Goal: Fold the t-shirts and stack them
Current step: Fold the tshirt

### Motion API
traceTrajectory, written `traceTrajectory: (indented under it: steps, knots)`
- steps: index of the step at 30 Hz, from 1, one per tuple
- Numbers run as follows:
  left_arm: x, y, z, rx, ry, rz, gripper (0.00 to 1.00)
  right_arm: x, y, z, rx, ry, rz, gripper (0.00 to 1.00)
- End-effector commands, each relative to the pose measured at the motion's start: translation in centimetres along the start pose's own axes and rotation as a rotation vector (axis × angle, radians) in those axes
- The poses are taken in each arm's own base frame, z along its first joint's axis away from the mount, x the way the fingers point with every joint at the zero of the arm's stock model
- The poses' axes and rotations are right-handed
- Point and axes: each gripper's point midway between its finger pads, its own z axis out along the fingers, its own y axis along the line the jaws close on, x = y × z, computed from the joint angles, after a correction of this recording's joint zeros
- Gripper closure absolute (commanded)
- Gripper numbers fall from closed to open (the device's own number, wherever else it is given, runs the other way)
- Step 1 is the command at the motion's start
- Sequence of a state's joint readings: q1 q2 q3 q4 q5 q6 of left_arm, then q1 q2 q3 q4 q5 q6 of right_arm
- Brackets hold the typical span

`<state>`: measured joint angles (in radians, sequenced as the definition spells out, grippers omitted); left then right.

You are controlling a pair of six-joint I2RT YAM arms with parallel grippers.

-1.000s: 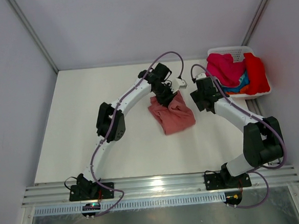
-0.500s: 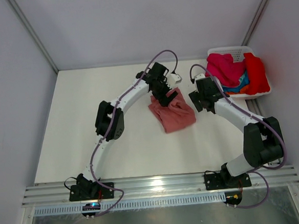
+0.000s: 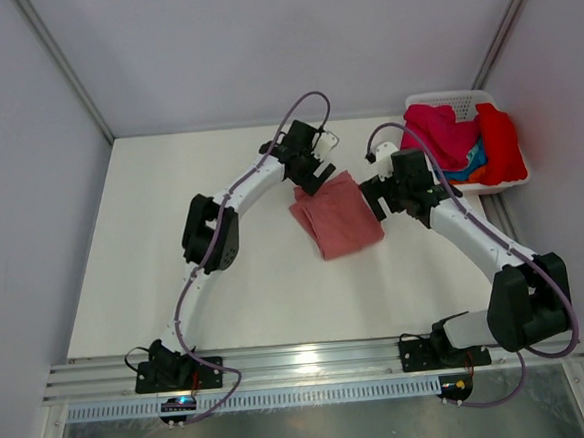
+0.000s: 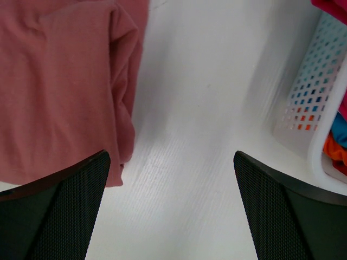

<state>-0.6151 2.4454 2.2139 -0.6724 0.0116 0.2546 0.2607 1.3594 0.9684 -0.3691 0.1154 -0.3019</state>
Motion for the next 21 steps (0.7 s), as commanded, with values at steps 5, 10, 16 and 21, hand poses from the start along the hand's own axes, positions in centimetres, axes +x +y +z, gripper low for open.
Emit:
traceTrajectory:
  steps: [5, 10, 16, 21]
  knots:
    - [-2.7, 4.3, -2.8, -0.176, -0.095, -0.081, 0.01, -1.9, 5.5, -2.0, -0.340, -0.092, -0.057, 0.01]
    - [-3.8, 5.4, -5.9, -0.184, -0.124, -0.106, 0.01, -2.4, 6.9, -1.2, -0.430, -0.079, -0.082, 0.01]
    - [-5.2, 5.3, -12.8, -0.062, -0.192, -0.204, 0.01, -3.4, 5.4, 3.0, -0.342, -0.055, -0.090, 0.01]
    - [-4.6, 3.1, -18.3, 0.040, -0.203, -0.195, 0.01, -3.0, 4.1, 7.5, -0.249, -0.018, -0.131, 0.01]
